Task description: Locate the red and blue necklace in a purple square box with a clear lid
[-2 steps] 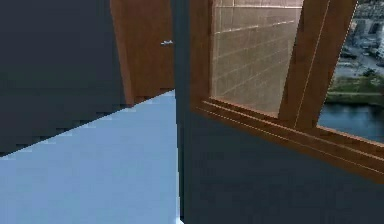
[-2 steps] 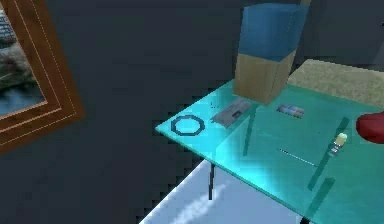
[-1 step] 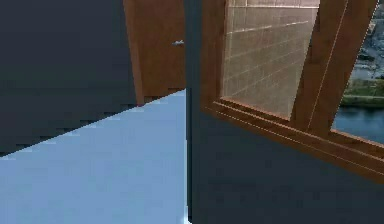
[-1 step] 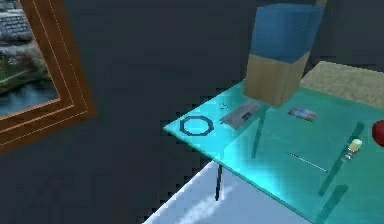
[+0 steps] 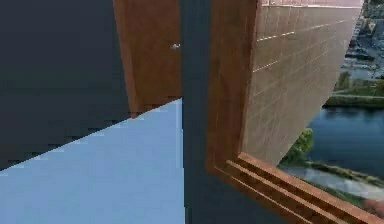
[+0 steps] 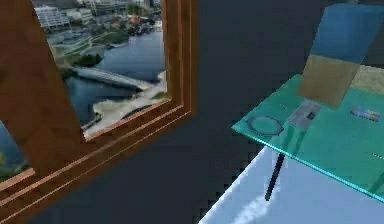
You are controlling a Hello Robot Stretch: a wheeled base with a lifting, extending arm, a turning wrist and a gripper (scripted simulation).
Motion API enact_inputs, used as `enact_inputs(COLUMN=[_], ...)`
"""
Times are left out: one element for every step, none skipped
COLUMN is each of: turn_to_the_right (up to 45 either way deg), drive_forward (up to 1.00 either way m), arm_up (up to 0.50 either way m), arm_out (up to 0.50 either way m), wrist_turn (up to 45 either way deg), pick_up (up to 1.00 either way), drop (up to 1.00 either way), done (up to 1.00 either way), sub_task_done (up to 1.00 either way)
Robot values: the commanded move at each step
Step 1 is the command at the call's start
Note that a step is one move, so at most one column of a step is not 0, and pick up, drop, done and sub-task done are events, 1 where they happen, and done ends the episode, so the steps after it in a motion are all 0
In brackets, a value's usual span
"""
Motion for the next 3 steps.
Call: enact_inputs(turn_to_the_right=[-45.0, 0.0, 27.0], drive_forward=[0.00, 0.45, 0.00], arm_up=[0.00, 0.00, 0.00], arm_out=[0.00, 0.00, 0.00], wrist_turn=[0.0, 0.0, 0.0], pick_up=[0.00, 0.00, 0.00], drop=[0.00, 0.00, 0.00], done=[0.00, 0.00, 0.00], sub_task_done=[0.00, 0.00, 0.00])
